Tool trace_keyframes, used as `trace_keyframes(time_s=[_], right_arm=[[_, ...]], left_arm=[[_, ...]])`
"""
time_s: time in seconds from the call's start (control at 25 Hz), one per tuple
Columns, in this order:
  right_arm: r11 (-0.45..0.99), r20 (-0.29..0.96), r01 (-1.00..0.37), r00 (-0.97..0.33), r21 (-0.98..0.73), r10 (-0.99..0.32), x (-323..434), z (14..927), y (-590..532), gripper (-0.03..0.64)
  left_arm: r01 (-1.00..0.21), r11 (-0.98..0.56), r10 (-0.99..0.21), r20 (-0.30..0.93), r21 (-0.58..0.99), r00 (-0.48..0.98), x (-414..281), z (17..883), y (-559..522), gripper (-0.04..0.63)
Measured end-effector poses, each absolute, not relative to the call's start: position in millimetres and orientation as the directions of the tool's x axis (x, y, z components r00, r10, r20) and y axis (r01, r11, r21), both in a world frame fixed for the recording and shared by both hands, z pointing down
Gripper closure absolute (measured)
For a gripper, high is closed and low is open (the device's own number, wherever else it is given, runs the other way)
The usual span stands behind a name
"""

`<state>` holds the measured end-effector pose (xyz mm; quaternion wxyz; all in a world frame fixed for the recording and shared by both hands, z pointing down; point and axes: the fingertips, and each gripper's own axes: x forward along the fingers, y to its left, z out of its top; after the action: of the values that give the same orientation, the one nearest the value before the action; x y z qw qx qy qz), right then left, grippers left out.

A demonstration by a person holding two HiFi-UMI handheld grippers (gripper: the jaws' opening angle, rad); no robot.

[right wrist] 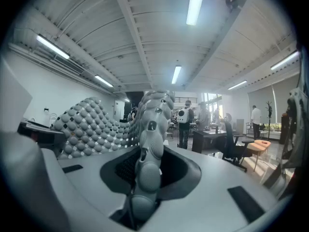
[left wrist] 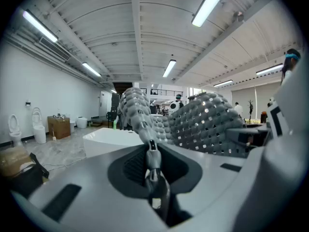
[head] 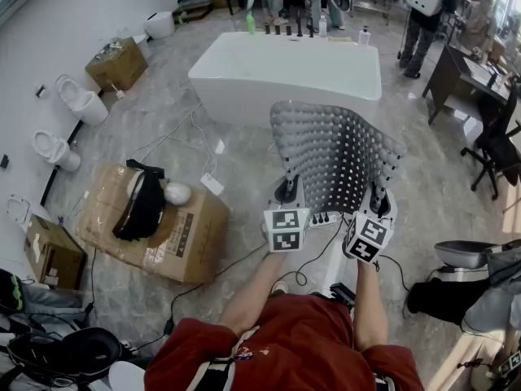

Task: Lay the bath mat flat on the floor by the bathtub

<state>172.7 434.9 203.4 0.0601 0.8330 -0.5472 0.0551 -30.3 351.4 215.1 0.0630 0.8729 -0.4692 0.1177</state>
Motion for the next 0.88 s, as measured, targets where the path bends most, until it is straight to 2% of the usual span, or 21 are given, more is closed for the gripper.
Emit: trace_keyframes(time_s=[0.88], right_arm=[[-0.356, 0.155, -0.935, 0.352, 0.007, -0.923, 209.8, 210.4, 447.5, 0.520]], left_arm=[[-0.849, -0.527, -0.823, 0.272, -0.038, 0.499, 7.8, 217.5, 370.6, 0.538]])
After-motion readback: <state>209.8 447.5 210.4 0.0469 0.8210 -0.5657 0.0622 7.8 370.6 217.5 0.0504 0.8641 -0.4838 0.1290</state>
